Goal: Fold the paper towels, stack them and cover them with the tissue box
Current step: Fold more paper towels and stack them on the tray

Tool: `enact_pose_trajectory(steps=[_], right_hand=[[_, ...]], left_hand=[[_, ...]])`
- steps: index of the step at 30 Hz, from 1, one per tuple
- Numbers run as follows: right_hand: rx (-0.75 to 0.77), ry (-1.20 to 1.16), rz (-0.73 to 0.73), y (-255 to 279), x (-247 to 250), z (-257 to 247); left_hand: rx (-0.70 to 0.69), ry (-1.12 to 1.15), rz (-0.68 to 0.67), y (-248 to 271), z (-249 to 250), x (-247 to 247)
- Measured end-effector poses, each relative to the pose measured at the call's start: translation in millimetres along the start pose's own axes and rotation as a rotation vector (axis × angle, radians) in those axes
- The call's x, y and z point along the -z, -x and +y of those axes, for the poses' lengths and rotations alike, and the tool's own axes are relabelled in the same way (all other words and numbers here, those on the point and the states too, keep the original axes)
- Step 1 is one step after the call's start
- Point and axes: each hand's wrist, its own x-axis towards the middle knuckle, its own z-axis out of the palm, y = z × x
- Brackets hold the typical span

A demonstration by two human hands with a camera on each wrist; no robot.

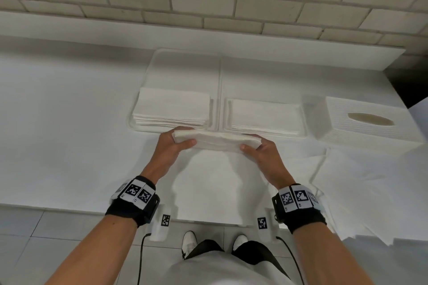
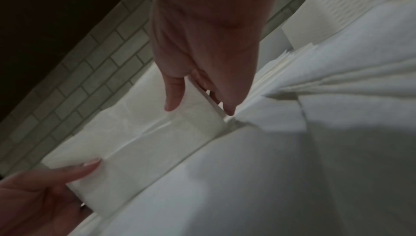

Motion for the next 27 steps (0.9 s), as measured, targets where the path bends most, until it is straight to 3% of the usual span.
enact_pose_trajectory(steps=[20, 23, 27], right_hand=[[0.001, 0.132, 0.01, -3, -4, 18], [-0.009, 0.168, 0.075, -3, 3, 12], [0.031, 0.163, 0.208, -10, 40, -19]], left_hand=[[0.026, -0.163, 0.052, 1, -19, 3], [-0.045, -0.216, 0.076, 2, -14, -3], [-0.105, -0.203, 0.082, -14, 18, -47]])
